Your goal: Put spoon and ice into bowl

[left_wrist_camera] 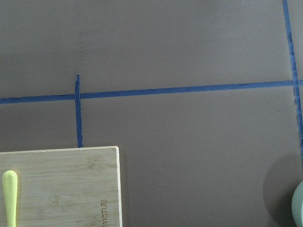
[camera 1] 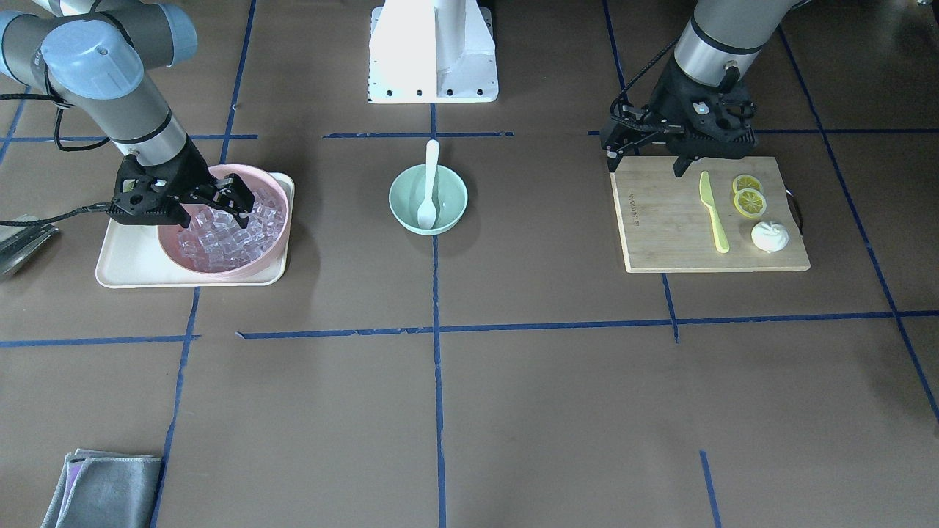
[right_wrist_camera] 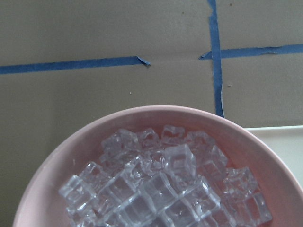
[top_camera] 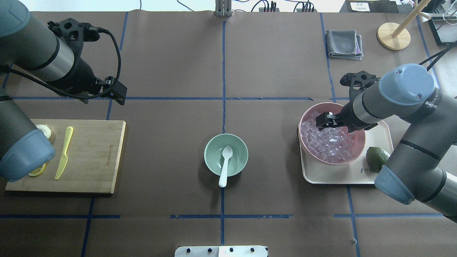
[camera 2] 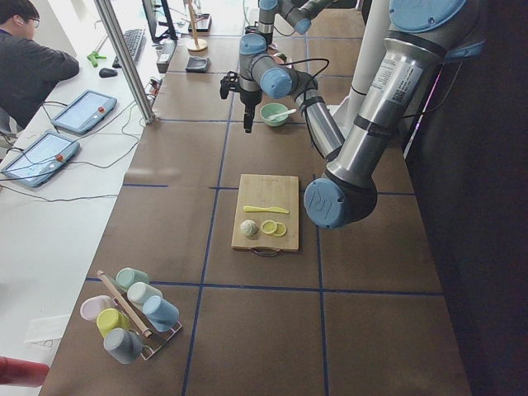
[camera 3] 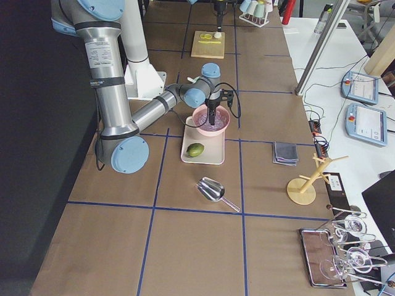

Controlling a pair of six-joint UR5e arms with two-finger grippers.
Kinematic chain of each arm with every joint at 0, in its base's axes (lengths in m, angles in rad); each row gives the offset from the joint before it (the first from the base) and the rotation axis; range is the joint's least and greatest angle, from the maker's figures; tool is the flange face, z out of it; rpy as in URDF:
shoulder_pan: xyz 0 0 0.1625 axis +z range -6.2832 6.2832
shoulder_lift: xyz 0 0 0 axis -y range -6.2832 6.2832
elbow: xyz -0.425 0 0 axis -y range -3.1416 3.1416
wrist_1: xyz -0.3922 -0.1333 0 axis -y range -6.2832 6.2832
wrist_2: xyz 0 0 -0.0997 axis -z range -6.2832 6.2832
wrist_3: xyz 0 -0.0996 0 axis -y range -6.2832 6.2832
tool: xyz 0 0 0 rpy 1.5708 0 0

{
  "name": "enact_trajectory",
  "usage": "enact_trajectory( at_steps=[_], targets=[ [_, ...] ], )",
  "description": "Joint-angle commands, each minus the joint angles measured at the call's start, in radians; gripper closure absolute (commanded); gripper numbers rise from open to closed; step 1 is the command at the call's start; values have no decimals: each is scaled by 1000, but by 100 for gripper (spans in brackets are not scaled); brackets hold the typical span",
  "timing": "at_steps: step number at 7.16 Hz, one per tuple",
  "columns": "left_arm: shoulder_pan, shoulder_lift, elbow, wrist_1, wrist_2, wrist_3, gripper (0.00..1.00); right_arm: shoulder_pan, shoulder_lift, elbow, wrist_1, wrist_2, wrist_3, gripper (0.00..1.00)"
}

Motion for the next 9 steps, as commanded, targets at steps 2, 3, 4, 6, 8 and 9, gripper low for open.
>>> enact_trajectory(
  at_steps=[2, 3, 4, 6, 8, 9],
  targets=[
    [-5, 0, 0, 0, -2, 1, 0, -19, -4, -7, -16, 2, 9, 22],
    [-7, 1, 0, 0, -1, 1, 0, -19, -8, -3, -22, 13, 9, 37],
    [-7, 1, 0, 0, -2, 1, 0, -19, -8, -3, -22, 16, 9, 59],
    [-8, 1, 2, 0, -2, 1, 0, -18, -11, 0, -27, 19, 7, 100],
    [-8, 1, 0, 0, -2, 1, 0, -15, -11, 29, -32, 19, 7, 100],
    [-11, 3, 0, 0, -2, 1, 0, -15, 3, 110, -108, 20, 7, 100]
  ],
)
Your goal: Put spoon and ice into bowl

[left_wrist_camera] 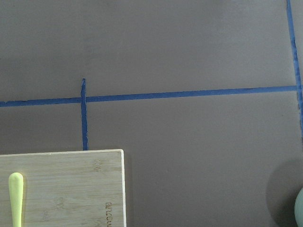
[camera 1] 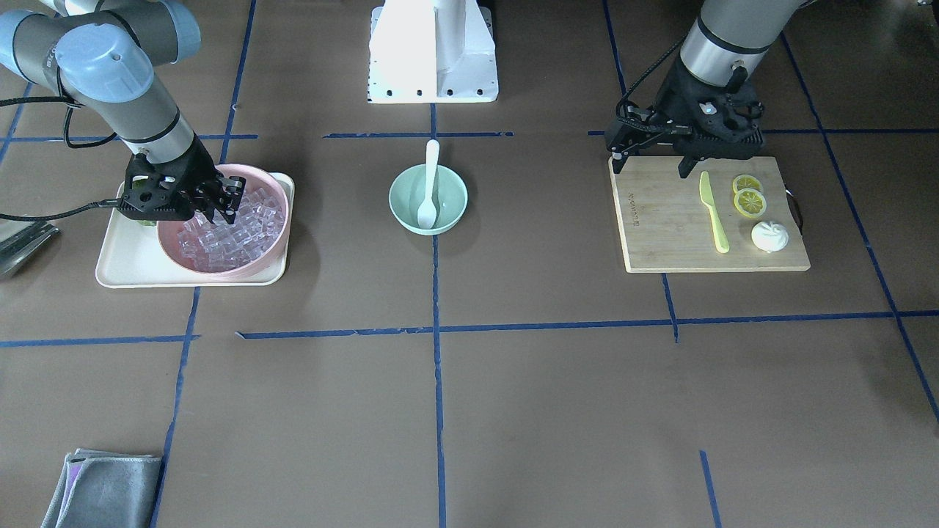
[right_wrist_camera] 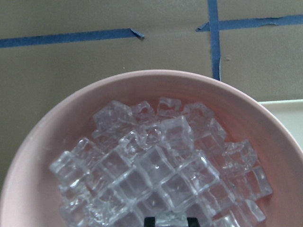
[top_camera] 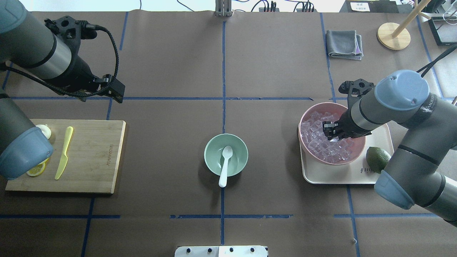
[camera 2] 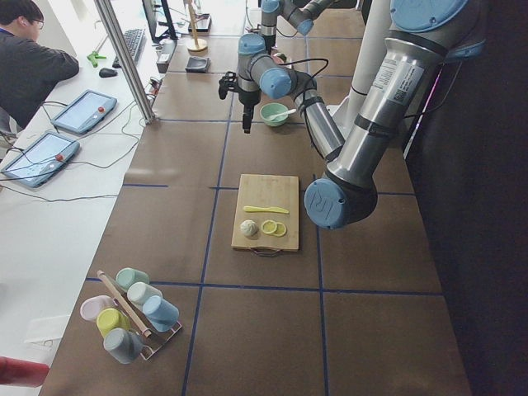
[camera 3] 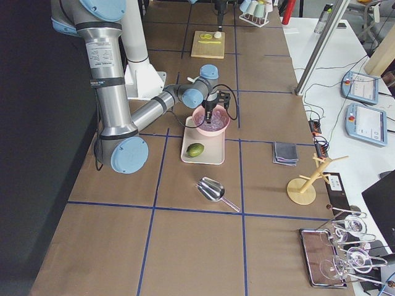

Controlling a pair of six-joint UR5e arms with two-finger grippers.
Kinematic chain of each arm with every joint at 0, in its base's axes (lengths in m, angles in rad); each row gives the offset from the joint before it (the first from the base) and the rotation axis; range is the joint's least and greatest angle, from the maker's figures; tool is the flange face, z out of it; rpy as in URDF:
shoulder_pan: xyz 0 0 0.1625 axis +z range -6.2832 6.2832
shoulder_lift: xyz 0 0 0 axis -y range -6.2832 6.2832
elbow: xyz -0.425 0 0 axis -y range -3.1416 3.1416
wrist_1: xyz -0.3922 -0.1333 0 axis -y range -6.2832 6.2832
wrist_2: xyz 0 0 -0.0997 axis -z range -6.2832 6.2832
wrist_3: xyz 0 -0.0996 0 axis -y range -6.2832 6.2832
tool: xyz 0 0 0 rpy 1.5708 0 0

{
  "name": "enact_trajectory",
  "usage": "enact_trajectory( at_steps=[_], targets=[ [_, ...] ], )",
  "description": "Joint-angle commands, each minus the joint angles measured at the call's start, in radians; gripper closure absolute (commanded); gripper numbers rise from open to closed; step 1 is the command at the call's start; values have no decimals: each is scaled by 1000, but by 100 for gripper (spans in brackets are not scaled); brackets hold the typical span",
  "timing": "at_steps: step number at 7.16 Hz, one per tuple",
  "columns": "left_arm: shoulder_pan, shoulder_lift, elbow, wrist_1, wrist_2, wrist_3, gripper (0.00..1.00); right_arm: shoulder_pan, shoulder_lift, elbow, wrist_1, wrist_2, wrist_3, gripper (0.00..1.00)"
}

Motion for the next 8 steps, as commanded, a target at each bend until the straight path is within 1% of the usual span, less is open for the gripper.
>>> enact_trajectory(
  at_steps=[1, 2, 3, 4, 5, 6, 7, 8],
  targets=[
    [-14, 16, -9, 0, 0, 3, 0, 3, 57, 124, -147, 0, 0, 100],
    [-19, 78, -34, 0, 0, 97, 0, 1, 121, 124, -177, -5, 2, 100],
    [-70, 157, -35, -2, 0, 274, 0, -8, 178, 118, -179, -6, 11, 100],
    [-119, 229, -43, -8, 0, 343, 0, -32, 224, 120, -177, -23, 52, 100],
    [-173, 278, -39, -15, -2, 347, 0, -103, 272, 108, -179, -92, 72, 100],
    [-175, 285, -45, -15, 9, 283, 0, -187, 326, 71, -179, -190, 119, 100],
    [-189, 283, -45, -15, 17, 273, 0, -248, 385, 13, -179, -250, 150, 100],
    [-184, 289, -30, -8, 31, 265, 0, -304, 416, -27, -179, -294, 153, 100]
  ],
)
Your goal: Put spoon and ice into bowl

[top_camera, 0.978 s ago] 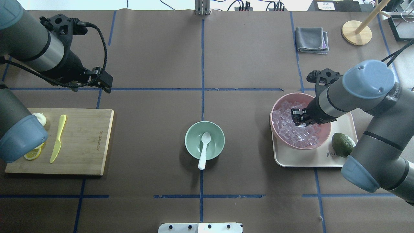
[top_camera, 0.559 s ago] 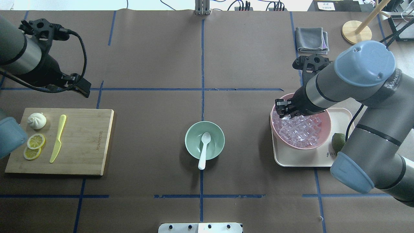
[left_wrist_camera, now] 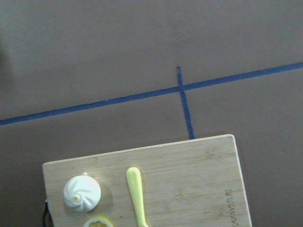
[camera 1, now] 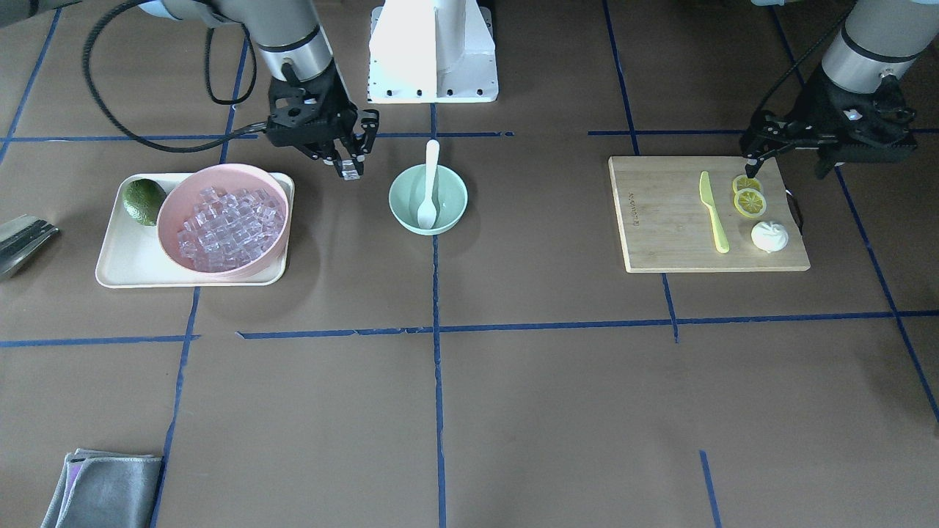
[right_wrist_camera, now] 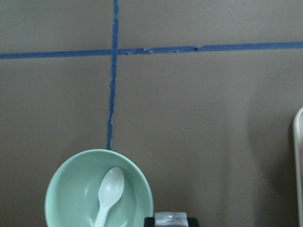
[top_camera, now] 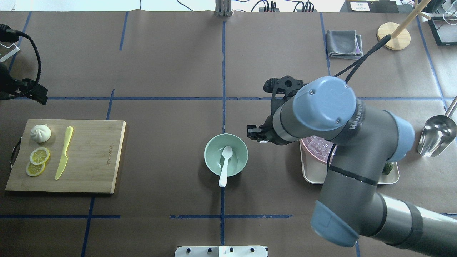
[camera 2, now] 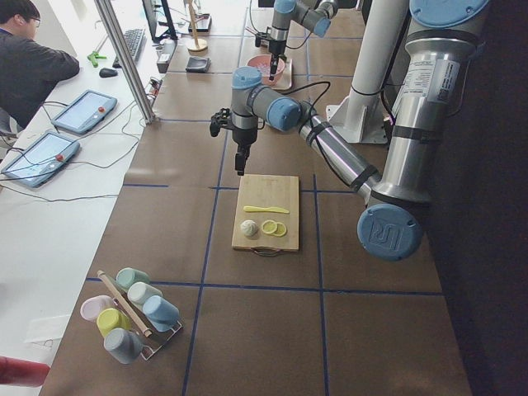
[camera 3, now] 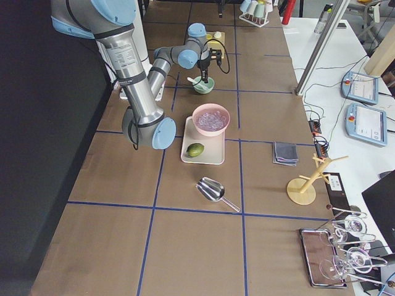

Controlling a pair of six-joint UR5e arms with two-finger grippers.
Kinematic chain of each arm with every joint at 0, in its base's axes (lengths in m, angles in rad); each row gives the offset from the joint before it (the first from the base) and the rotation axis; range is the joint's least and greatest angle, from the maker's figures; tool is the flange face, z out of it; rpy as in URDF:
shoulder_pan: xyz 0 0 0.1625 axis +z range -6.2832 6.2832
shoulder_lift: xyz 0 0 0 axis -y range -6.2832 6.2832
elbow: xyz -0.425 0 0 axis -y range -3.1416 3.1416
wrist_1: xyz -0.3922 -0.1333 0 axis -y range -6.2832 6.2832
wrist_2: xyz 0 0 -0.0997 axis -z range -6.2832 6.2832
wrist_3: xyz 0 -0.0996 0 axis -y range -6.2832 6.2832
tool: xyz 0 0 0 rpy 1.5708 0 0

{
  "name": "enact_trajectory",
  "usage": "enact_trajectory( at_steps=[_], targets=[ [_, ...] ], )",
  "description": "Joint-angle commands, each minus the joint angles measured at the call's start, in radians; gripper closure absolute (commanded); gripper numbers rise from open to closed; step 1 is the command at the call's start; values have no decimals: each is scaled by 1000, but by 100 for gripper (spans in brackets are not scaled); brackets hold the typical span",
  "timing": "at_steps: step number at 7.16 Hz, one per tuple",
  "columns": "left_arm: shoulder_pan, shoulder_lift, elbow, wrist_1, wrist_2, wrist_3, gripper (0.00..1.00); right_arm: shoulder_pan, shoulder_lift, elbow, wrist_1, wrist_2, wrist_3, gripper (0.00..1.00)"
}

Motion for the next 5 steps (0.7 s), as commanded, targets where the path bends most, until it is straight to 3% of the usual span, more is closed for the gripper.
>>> enact_trajectory(
  at_steps=[1, 3, 4, 5],
  targets=[
    [-7, 19, 15, 9, 29, -13, 0, -99, 101, -104, 0, -98, 18, 99],
    [-93, 83, 63, 6, 20, 5, 0, -104, 123, -133, 0, -98, 16, 96],
    [-136, 107, 83, 6, 16, 90, 0, -102, 123, -133, 3, -96, 18, 69],
    [-185, 138, 106, 6, 14, 196, 0, -98, 123, -133, 4, -96, 18, 1]
  ],
)
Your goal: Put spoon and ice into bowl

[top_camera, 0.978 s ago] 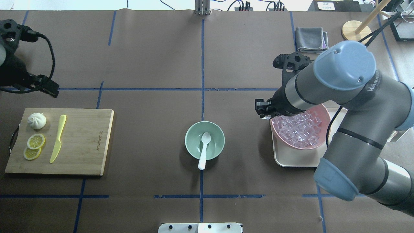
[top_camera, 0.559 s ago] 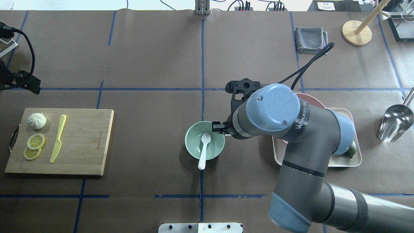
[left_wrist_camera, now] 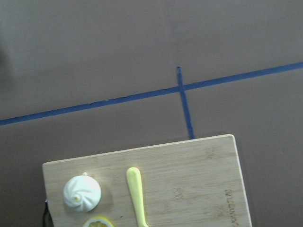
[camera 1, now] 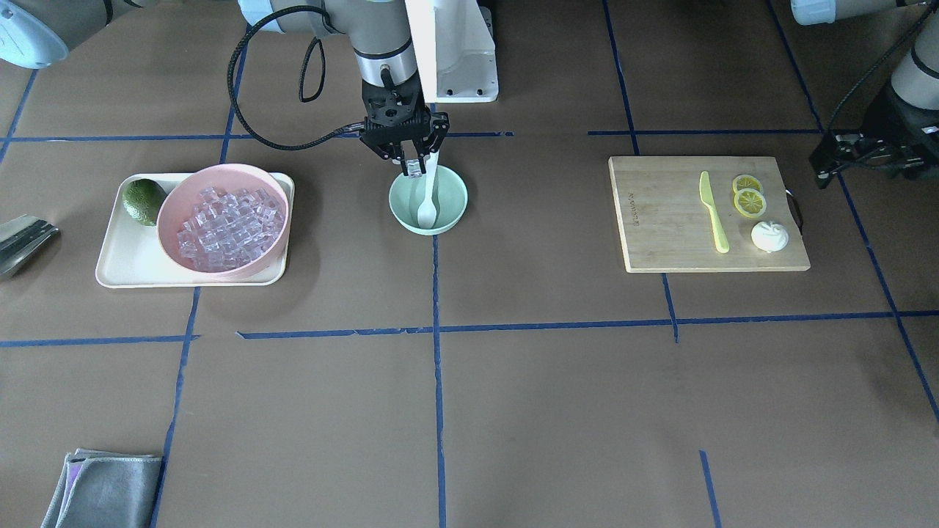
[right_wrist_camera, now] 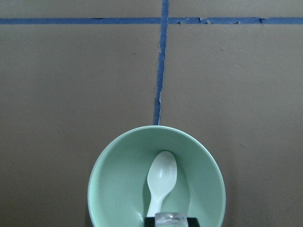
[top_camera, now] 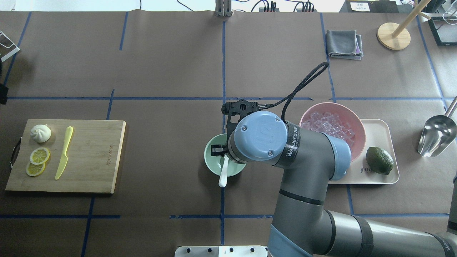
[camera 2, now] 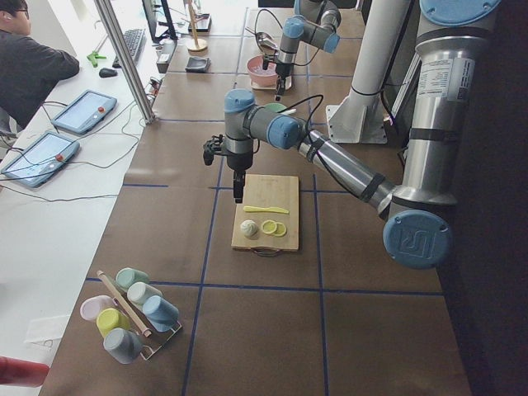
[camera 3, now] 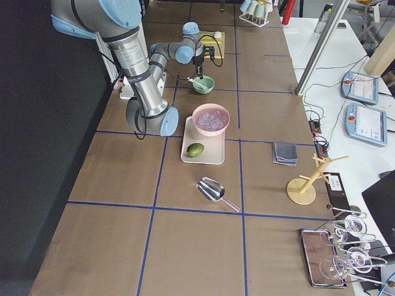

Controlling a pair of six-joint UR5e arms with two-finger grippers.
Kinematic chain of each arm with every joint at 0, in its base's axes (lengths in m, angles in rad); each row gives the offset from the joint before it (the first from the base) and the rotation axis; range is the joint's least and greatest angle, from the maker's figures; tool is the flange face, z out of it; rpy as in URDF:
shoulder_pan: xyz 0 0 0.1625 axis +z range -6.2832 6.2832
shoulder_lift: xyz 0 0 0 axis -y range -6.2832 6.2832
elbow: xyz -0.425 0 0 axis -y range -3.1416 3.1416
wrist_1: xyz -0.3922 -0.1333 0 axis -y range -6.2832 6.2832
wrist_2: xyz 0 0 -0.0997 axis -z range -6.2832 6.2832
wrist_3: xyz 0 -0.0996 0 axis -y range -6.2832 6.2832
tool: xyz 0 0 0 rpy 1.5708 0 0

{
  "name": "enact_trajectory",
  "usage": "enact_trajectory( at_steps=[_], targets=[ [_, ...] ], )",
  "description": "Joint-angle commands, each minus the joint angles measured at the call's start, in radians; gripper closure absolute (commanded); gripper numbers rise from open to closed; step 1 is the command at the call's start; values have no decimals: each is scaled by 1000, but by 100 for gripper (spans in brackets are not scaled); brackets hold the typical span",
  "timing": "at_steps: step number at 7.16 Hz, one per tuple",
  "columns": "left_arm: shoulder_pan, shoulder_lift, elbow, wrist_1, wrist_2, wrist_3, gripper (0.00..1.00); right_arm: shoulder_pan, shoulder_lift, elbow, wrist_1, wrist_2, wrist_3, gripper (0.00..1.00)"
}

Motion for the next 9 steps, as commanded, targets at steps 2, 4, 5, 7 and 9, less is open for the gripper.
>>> enact_trajectory(
  at_steps=[2, 4, 5, 7, 9],
  targets=[
    [-163, 37, 112, 3, -17, 281, 0, 18, 3, 7, 1, 6, 0, 0],
    [-278, 32, 252, -9, -176, 495, 0, 93, 3, 13, -2, 97, -16, 0],
    [-299, 32, 283, -10, -178, 543, 0, 157, -1, 25, -9, 154, -26, 0],
    [-359, 32, 370, -39, -181, 655, 0, 333, -37, 73, -144, 311, -245, 0],
    [-376, 29, 410, -66, -280, 660, 0, 514, -137, 98, -194, 378, -525, 0]
  ],
)
